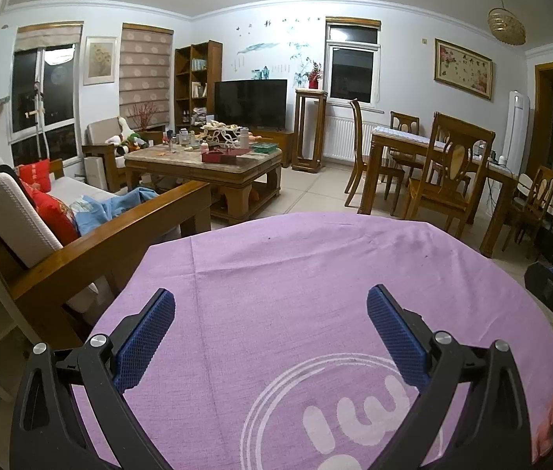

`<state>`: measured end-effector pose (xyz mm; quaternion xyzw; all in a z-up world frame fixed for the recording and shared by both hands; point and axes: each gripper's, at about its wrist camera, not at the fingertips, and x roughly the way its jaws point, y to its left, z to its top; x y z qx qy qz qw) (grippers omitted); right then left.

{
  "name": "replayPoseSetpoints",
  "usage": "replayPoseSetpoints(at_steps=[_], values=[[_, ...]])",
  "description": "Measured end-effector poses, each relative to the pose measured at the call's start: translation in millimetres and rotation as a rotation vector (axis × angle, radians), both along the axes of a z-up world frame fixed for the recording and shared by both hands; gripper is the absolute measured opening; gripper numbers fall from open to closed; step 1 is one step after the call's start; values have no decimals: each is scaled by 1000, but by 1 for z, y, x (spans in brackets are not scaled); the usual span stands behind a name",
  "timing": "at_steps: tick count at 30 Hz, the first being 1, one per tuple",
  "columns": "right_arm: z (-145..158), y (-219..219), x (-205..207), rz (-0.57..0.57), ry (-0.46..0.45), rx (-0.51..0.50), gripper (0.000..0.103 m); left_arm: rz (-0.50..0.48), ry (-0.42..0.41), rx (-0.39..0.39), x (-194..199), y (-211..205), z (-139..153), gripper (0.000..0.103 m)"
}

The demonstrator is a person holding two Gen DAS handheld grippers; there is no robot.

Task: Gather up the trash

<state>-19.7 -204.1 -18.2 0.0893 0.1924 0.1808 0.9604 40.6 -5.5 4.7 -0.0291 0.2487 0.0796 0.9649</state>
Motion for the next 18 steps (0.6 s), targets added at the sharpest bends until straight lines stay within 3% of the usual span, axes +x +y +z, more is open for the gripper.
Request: replayPoseSetpoints(at_steps=[5,11,18], values=[[0,0,0,-1,2,1,98,-1,0,6,0,-2,1,98],[1,5,-3,-5,2,9,98,-28,-41,65,-6,-13,6,98],[1,7,-3,-5,0,9,98,-29,-17,21,2,-6,3,98]])
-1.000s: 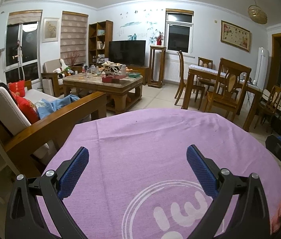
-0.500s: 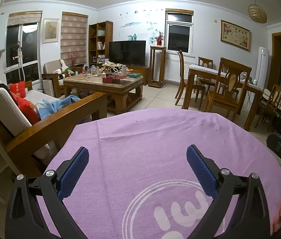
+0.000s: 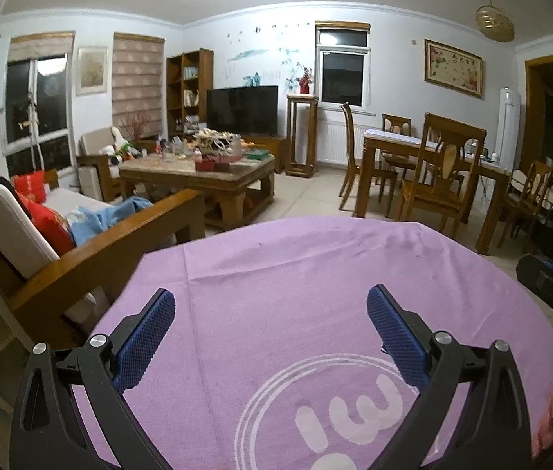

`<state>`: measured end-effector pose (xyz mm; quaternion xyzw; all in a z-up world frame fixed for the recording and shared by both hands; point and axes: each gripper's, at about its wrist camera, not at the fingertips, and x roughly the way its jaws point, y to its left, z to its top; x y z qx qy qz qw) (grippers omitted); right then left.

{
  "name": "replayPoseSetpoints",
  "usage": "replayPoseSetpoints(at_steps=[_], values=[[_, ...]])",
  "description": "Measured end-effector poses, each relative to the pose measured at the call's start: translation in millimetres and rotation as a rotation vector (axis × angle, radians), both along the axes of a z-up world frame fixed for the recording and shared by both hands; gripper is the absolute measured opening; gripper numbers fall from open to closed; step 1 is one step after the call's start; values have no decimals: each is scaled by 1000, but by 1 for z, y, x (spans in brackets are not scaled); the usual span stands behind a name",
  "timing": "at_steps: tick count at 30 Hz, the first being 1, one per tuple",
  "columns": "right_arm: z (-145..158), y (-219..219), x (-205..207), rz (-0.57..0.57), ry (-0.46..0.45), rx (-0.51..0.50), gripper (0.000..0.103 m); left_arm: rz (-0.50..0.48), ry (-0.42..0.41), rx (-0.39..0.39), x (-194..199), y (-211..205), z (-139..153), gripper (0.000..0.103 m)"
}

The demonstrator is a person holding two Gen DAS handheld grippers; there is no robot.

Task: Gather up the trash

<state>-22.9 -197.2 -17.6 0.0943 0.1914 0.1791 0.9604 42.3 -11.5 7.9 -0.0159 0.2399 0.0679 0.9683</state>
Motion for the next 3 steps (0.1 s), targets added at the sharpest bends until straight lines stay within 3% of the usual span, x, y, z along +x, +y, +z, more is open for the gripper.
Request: replayPoseSetpoints(at_steps=[3], values=[[0,0,0,-1,0,2,98,-2,-1,1,0,-1,0,98]])
